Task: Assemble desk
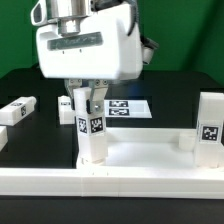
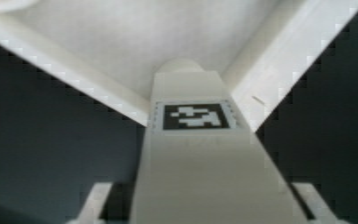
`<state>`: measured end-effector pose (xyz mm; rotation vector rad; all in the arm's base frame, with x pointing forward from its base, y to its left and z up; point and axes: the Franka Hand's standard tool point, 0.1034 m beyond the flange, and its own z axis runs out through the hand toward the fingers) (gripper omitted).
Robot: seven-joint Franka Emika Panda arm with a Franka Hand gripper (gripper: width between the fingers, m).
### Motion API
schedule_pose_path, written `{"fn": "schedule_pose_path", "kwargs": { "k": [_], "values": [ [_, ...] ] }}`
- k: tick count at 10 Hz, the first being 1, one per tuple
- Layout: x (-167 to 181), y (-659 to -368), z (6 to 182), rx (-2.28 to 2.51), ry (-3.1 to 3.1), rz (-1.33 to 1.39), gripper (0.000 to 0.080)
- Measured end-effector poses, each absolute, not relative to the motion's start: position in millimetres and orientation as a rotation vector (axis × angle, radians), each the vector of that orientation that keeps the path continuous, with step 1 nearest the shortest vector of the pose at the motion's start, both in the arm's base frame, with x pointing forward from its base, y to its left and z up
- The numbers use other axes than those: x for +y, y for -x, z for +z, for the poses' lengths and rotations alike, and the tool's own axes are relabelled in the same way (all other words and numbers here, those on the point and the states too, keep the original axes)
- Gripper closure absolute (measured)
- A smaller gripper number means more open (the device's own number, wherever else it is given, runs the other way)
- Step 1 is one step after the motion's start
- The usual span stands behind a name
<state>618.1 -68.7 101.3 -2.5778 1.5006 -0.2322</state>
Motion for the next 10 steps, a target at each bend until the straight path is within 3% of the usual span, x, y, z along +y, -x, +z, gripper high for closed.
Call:
{"fn": "schedule_pose_path", "kwargs": {
  "k": [3,4,5,6,7,10],
  "values": [
    [-68.9,-617.7,101.2,1.536,2.553,-0.220,0.0509],
    [-68.6,-617.6,101.2,1.485,2.586,-0.224,0.0332],
    [-67.5,-616.5,100.8,1.405,2.637,-0.217,0.0215],
    [-65.4,-616.2,100.9,1.332,2.680,-0.217,0.0215],
    [-62.9,-616.4,100.9,1.190,2.753,-0.227,0.0161],
    [-59.3,-617.2,103.2,0.657,2.957,-0.265,0.0153]
  ]
}}
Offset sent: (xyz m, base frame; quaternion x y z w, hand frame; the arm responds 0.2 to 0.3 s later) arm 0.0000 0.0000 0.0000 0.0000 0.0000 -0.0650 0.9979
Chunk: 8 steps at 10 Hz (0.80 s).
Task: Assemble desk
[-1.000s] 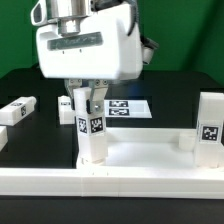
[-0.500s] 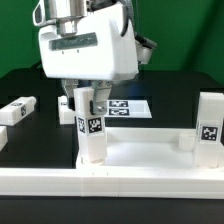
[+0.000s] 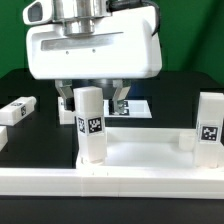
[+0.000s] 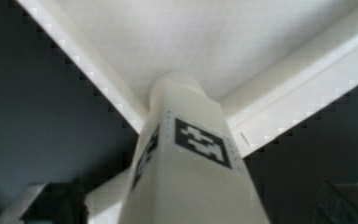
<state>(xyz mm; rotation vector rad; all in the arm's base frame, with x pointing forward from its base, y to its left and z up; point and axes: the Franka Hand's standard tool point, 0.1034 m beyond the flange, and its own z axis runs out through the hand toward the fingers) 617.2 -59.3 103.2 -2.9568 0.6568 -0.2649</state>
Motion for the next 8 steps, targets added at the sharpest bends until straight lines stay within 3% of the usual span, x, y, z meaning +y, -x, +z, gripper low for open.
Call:
{"fn": "schedule_pose_path", "kwargs": {
  "k": [8],
  "values": [
    [-60.9,-617.0,103.0,-0.276,3.094,-0.292,0.0151]
  ]
}}
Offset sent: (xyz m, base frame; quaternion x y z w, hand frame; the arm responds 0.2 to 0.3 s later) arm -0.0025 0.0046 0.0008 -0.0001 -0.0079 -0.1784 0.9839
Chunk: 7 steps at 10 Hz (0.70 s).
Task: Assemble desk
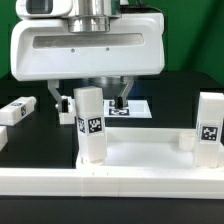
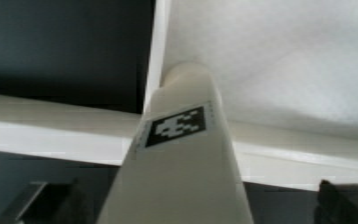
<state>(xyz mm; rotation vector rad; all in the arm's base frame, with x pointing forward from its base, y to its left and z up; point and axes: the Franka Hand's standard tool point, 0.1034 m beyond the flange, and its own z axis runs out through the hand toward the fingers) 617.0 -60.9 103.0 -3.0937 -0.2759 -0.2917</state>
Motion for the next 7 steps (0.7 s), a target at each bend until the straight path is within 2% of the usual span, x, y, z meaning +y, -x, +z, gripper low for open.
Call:
{"fn": "schedule_pose_path", "kwargs": {
  "k": [1,2,3,4,5,7],
  "values": [
    [-61.7,-616.7,102.8,-0.313,3.094,-0.290,0.0151],
    [-62.8,-616.5,102.4,-0.451,3.089,-0.288,0.0275],
    [-62.8,-616.4,102.2,-0.437,3.090,-0.288,0.0275],
    [-62.8,-616.3,101.9,-0.437,3.090,-0.287,0.0413],
    [-62.7,-616.2,101.8,-0.437,3.090,-0.287,0.0511],
    [-62.7,-616.2,101.6,-0.398,3.093,-0.286,0.0511]
  ]
}}
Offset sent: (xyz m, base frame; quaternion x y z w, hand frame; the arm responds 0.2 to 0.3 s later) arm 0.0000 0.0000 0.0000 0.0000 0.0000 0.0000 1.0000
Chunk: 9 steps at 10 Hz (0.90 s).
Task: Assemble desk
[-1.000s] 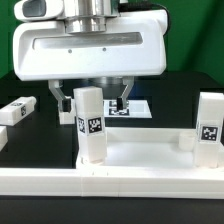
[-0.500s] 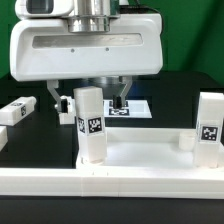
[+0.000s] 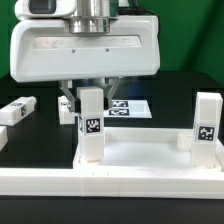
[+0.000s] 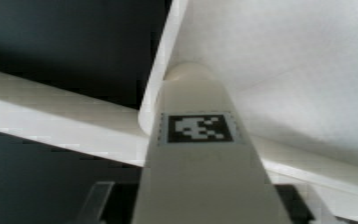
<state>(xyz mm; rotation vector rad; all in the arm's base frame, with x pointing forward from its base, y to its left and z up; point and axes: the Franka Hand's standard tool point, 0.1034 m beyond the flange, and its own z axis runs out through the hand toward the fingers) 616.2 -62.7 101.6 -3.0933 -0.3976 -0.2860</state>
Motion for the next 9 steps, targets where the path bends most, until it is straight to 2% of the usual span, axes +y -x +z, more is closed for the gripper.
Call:
{"fn": "schedule_pose_path", "kwargs": {
  "k": [1,9],
  "values": [
    [-63.5,-615.9,101.4,-0.374,3.093,-0.283,0.0511],
    [-61.5,-615.1,99.2,0.995,2.848,-0.221,0.0509]
  ]
}}
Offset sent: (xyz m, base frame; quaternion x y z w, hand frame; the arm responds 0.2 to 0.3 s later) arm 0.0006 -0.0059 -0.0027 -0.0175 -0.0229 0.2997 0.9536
